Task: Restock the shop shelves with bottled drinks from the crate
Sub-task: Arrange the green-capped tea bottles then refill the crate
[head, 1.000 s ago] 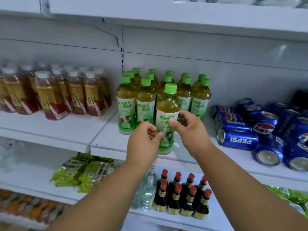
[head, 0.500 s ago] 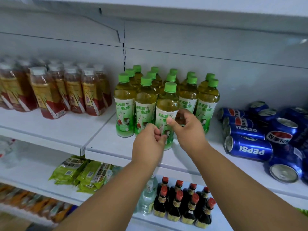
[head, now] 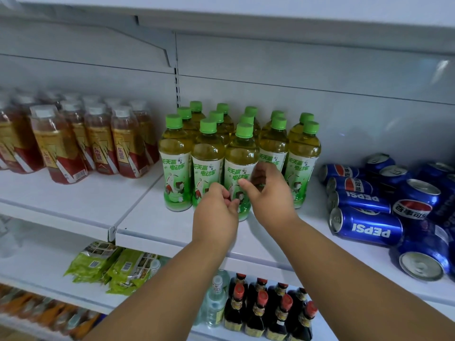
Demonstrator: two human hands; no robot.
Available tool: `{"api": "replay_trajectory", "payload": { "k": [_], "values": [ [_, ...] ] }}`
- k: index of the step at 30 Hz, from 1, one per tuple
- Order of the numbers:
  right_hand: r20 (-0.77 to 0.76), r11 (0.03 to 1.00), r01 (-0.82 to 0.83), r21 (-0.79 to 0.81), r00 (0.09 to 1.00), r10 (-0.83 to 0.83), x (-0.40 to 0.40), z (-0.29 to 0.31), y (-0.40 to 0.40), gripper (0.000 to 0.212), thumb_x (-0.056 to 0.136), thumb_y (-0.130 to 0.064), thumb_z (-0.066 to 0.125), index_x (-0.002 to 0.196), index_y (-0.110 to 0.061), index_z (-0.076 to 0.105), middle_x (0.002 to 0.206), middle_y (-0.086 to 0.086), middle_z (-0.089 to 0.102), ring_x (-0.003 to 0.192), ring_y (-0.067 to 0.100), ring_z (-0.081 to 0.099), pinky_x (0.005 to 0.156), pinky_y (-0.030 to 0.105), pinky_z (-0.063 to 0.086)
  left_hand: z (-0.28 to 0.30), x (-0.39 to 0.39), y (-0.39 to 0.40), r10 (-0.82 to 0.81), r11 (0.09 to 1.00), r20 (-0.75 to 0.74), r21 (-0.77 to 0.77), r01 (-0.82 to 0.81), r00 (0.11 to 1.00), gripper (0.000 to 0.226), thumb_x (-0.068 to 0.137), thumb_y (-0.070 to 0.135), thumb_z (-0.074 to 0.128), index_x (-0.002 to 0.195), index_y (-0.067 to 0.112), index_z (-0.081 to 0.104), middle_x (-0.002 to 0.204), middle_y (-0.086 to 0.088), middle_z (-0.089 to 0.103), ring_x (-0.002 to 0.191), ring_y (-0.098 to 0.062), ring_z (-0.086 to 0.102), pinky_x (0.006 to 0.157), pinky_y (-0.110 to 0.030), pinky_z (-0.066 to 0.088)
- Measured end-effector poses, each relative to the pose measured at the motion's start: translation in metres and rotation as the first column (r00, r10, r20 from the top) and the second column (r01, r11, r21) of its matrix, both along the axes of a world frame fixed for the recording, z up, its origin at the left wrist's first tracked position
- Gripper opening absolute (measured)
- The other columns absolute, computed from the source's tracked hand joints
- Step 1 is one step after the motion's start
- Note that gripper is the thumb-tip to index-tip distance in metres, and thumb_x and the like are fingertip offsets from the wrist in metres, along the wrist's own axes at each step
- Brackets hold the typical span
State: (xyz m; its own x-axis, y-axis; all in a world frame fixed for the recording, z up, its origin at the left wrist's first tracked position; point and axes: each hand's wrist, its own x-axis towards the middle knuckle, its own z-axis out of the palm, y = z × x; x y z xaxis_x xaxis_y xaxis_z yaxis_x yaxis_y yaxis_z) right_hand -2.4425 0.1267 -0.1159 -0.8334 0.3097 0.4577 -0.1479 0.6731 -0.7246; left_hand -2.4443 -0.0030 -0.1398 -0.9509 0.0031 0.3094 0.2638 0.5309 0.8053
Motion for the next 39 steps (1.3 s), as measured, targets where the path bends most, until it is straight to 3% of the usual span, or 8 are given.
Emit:
{"api": "replay_trajectory", "payload": {
  "k": [6, 9, 13, 22, 30, 36, 37, 39],
  "values": [
    [-0.022, 0.999, -0.033, -0.038, 0.999, 0.032, -0.002, 0.001, 0.004, 0.043, 0.087, -0.035, 0.076, 0.122, -0.019, 0.058, 0.103, -0.006, 0.066, 0.092, 0.011, 0.062, 0.078, 0.022, 0.048, -0.001, -0.003, 0.002, -0.003, 1.000, -0.019, -0.028, 0.002, 1.000, 0.019, 0.095, 0.026, 0.066, 0.092, 0.022, 0.049, 0.078, 0.007, 0.056, 0.068, -0.004, 0.051, 0.053, -0.023, 0.033],
    [-0.022, 0.998, -0.036, -0.048, 0.999, 0.035, -0.001, 0.000, 0.005, 0.042, 0.087, -0.035, 0.076, 0.121, -0.020, 0.058, 0.101, -0.007, 0.065, 0.090, 0.008, 0.062, 0.073, 0.015, 0.045, -0.003, -0.003, 0.002, -0.006, 1.000, -0.027, -0.015, 0.005, 1.000, 0.019, 0.095, 0.026, 0.067, 0.092, 0.022, 0.049, 0.078, 0.007, 0.056, 0.067, -0.005, 0.051, 0.053, -0.023, 0.033],
    [-0.016, 0.996, -0.045, -0.077, 0.999, 0.044, -0.001, 0.002, 0.004, 0.037, 0.087, -0.034, 0.076, 0.116, -0.024, 0.058, 0.093, -0.020, 0.061, 0.084, -0.013, 0.058, 0.066, 0.000, 0.041, -0.004, -0.003, 0.001, -0.007, 1.000, -0.038, -0.016, 0.006, 0.999, 0.019, 0.094, 0.026, 0.068, 0.091, 0.023, 0.049, 0.077, 0.009, 0.055, 0.067, -0.004, 0.051, 0.053, -0.023, 0.033],
    [-0.024, 0.992, -0.047, -0.113, 0.999, 0.045, 0.003, 0.002, 0.001, 0.033, 0.088, -0.029, 0.076, 0.111, -0.032, 0.052, 0.091, -0.022, 0.062, 0.085, -0.022, 0.055, 0.068, -0.002, 0.040, -0.006, -0.004, -0.002, -0.032, 0.999, -0.056, -0.010, 0.032, 0.998, 0.020, 0.093, 0.026, 0.069, 0.090, 0.024, 0.049, 0.077, 0.009, 0.056, 0.068, -0.006, 0.053, 0.054, -0.026, 0.036],
    [0.005, 0.993, -0.020, -0.113, 1.000, 0.020, 0.006, 0.002, -0.003, 0.036, 0.089, -0.033, 0.074, 0.120, -0.027, 0.056, 0.095, -0.022, 0.063, 0.090, -0.016, 0.058, 0.069, 0.001, 0.044, -0.002, -0.002, -0.004, -0.053, 0.999, -0.041, -0.010, 0.052, 0.998, 0.020, 0.094, 0.026, 0.069, 0.090, 0.024, 0.049, 0.075, 0.010, 0.055, 0.066, -0.005, 0.052, 0.053, -0.024, 0.034],
    [0.048, 0.999, 0.017, -0.044, 0.999, -0.014, 0.016, 0.002, -0.009, 0.045, 0.096, -0.032, 0.065, 0.136, -0.016, 0.053, 0.121, -0.001, 0.064, 0.109, 0.015, 0.061, 0.094, 0.034, 0.052, 0.004, 0.006, -0.012, -0.077, 0.997, -0.055, -0.024, 0.076, 0.996, 0.016, 0.090, 0.007, 0.059, 0.092, 0.021, 0.051, 0.084, 0.009, 0.054, 0.075, -0.004, 0.051, 0.058, -0.018, 0.036],
    [0.052, 0.999, 0.020, -0.050, 0.998, -0.017, 0.020, 0.002, -0.011, 0.043, 0.098, -0.029, 0.062, 0.138, -0.016, 0.052, 0.123, 0.000, 0.063, 0.109, 0.014, 0.060, 0.094, 0.032, 0.052, 0.005, 0.009, -0.014, -0.082, 0.996, -0.064, -0.027, 0.080, 0.995, 0.017, 0.089, 0.004, 0.057, 0.092, 0.020, 0.051, 0.086, 0.009, 0.053, 0.076, -0.005, 0.051, 0.059, -0.016, 0.036],
    [0.058, 0.996, 0.028, -0.079, 0.998, -0.024, 0.031, -0.002, -0.014, 0.040, 0.100, -0.023, 0.058, 0.139, -0.014, 0.051, 0.121, -0.001, 0.061, 0.102, 0.006, 0.059, 0.088, 0.017, 0.048, 0.006, 0.017, -0.020, -0.091, 0.996, -0.077, -0.029, 0.089, 0.993, 0.019, 0.088, 0.002, 0.056, 0.092, 0.020, 0.052, 0.088, 0.007, 0.054, 0.077, -0.008, 0.052, 0.060, -0.014, 0.036]
  ]
}}
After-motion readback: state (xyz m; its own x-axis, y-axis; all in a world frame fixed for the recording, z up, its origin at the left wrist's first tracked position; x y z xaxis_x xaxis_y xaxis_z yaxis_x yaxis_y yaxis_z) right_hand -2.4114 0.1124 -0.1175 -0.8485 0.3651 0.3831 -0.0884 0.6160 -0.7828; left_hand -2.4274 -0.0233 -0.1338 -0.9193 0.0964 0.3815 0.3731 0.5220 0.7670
